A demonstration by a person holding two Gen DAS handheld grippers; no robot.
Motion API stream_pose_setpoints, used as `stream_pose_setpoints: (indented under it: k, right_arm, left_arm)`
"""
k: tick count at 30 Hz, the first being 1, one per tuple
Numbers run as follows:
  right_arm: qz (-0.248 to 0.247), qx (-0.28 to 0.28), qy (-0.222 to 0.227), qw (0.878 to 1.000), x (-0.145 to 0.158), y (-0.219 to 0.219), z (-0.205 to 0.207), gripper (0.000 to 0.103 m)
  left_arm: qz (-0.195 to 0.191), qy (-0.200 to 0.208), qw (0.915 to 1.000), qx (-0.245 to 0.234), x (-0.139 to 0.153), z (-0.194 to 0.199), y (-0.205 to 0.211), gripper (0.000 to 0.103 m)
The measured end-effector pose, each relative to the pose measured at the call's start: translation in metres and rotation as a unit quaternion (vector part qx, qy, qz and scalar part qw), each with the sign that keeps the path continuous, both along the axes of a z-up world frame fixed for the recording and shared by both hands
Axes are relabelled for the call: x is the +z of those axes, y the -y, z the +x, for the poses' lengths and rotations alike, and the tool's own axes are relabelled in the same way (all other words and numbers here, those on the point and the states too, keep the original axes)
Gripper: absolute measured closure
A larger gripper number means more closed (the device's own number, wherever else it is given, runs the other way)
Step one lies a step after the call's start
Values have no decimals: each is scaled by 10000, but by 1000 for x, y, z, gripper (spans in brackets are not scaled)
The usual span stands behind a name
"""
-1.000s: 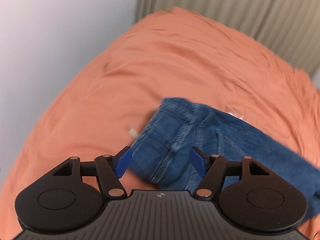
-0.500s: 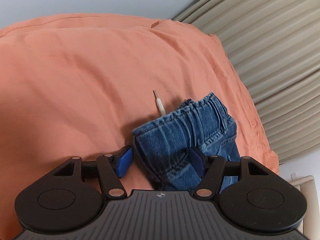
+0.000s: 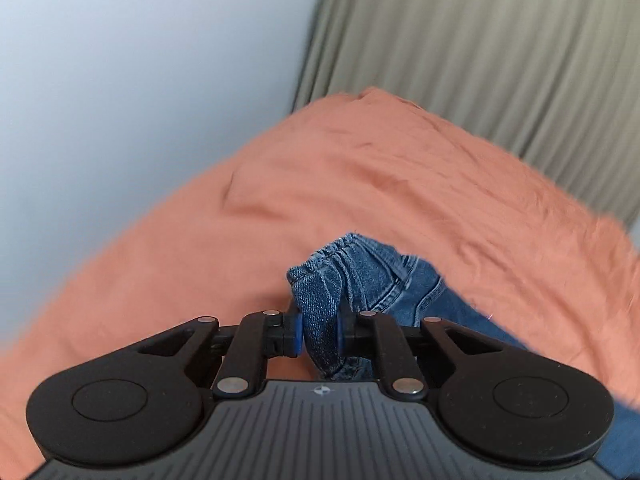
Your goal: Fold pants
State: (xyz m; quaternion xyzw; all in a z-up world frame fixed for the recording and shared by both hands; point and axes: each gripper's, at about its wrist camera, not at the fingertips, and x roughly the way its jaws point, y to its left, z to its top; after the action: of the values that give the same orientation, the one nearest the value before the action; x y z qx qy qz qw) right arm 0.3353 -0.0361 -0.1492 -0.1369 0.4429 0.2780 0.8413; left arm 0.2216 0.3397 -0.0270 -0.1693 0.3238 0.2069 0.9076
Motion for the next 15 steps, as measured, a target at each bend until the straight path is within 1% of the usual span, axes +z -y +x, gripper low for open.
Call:
stream_pose_setpoints:
  k: [1, 2, 4, 6, 8, 9, 10, 11, 12, 13, 15]
  right_arm:
    - [-17, 16, -54, 10000, -2, 1, 1, 49]
    - [1, 5, -88, 10000, -4, 3, 1, 49]
    - [-10, -64, -181, 9998, -12, 6, 4, 49]
    - [-63, -160, -318, 9993, -21, 9, 7, 49]
    - [-42, -169, -355, 9992, -27, 13, 9, 50]
    - [-61, -170, -374, 9991, -29, 14, 11, 50]
    - [-58, -194, -394, 9990, -30, 16, 12, 51]
    - [-32, -223, -425, 9988, -30, 17, 14, 51]
    - [-6, -229, -464, 9987, -29, 19, 15, 51]
    - [-17, -223, -483, 9986, -28, 21, 15, 51]
    - [-38, -215, -476, 9986, -23, 28, 15, 51]
  left_arm:
    - [91, -135, 9999, 6, -1, 6, 0, 87]
    - [32, -287, 9995, 90, -7, 11, -4, 87]
    - [-121, -592, 9979, 223, -30, 22, -14, 87]
    - [35, -918, 9955, 245, -61, 32, -16, 86]
    - [240, -1198, 9924, 144, -88, 42, -13, 84]
    - [364, -1182, 9923, 106, -96, 42, -11, 81]
    - [414, -1082, 9932, 101, -100, 40, -10, 78]
    - [468, -1050, 9934, 73, -103, 38, -9, 68]
    - [579, -1098, 9923, 4, -103, 37, -8, 60]
    - [726, -1135, 9908, -114, -98, 27, -11, 56]
    - [1006, -1170, 9878, -198, -87, 21, -11, 32]
